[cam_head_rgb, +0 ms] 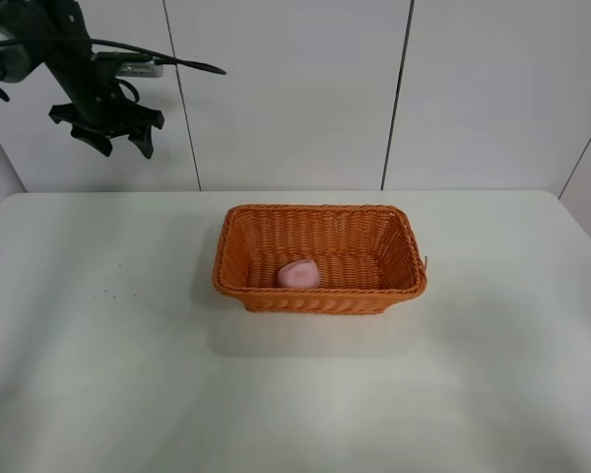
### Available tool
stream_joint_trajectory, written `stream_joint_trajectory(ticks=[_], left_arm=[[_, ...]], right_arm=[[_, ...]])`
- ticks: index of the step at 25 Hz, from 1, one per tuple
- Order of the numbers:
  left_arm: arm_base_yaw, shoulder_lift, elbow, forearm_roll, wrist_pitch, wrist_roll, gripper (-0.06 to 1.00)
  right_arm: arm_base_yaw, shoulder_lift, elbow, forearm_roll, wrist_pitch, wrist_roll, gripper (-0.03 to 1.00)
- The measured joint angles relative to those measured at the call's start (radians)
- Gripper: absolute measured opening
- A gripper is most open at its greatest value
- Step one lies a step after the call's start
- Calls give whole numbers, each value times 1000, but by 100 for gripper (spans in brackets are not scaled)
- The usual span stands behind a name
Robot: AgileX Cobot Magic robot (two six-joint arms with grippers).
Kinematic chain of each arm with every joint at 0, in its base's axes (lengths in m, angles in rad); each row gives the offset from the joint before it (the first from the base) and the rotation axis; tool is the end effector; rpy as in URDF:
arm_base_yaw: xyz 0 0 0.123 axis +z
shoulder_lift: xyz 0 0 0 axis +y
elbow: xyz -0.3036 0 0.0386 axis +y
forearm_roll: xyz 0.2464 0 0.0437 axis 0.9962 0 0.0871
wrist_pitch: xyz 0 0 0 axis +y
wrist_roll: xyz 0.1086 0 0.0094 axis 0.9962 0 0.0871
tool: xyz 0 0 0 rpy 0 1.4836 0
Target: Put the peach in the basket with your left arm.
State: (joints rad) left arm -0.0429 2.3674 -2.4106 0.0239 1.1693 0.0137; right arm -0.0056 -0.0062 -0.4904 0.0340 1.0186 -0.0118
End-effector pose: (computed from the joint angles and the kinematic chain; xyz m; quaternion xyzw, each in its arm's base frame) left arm 0.5431 -0.0209 0.2680 0.0289 0.9643 0.0080 0.2629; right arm -0.0092 0.0032 0.2696 -0.0029 0.8429 0.0123 0.5380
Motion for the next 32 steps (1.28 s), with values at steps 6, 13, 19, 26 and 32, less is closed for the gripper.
stream_joint_trajectory(ticks=[6, 13, 19, 26, 32], left_arm=[[22, -16, 125, -1, -1, 2, 69], [22, -229, 361, -34, -1, 5, 69], [22, -567, 700, -37, -1, 5, 69], [22, -1027, 1147, -37, -1, 4, 69], [22, -1410, 1550, -37, -7, 4, 69]], right_arm=[[0, 0, 0, 0, 0, 0, 69], [0, 0, 0, 0, 0, 0, 69], [0, 0, 0, 0, 0, 0, 69], [0, 0, 0, 0, 0, 0, 69], [0, 0, 0, 1, 0, 0, 69]])
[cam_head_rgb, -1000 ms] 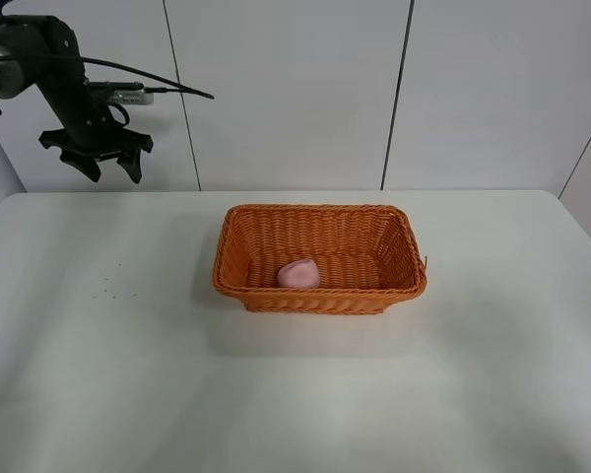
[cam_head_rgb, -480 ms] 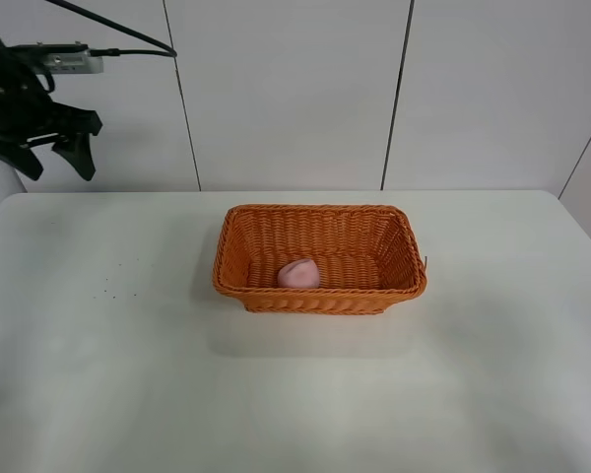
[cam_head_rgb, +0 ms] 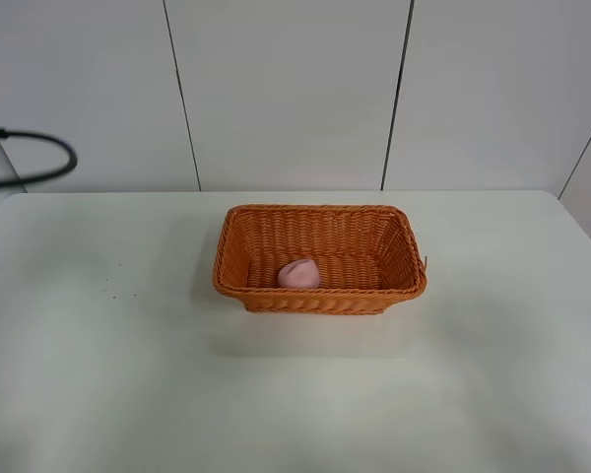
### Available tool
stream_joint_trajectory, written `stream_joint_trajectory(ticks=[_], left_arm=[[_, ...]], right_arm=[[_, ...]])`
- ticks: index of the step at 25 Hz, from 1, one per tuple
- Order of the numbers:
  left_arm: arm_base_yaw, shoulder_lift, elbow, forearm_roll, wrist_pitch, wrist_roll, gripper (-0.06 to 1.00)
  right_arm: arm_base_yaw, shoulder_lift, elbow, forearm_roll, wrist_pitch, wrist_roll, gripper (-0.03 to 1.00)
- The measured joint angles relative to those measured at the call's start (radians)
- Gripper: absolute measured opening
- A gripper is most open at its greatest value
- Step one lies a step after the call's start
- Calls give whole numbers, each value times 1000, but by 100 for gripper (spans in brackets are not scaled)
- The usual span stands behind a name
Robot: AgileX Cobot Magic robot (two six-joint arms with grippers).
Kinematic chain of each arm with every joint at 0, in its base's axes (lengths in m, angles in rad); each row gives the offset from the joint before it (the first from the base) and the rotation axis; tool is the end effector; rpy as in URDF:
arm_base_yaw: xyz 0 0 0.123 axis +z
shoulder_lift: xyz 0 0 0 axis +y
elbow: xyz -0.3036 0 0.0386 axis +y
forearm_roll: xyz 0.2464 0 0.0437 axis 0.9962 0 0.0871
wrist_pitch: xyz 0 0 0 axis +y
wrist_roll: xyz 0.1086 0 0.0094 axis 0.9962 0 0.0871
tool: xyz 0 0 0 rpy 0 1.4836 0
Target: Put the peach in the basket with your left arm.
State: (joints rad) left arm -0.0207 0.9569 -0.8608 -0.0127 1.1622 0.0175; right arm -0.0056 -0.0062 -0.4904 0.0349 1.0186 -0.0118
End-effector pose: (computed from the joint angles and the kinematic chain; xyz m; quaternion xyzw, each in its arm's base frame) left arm 0.1484 -0.0043 0.3128 0.0174 0.9799 -0.0065 0.1985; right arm -0.0092 0.0033 0.2696 -0.0029 0.8428 0.0128 0.5380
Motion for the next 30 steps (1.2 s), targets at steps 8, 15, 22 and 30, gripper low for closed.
stream_joint_trajectory(ticks=[8, 15, 22, 30], left_arm=[[0, -496, 348, 13, -90, 1, 69], [0, -801, 358, -12, -108, 1, 69], [0, -960, 358, -23, -107, 1, 69], [0, -960, 358, -23, -107, 2, 69]], right_arm=[[0, 0, 0, 1, 0, 0, 69], [0, 0, 0, 2, 0, 0, 69], [0, 0, 0, 2, 0, 0, 69], [0, 0, 0, 2, 0, 0, 69]])
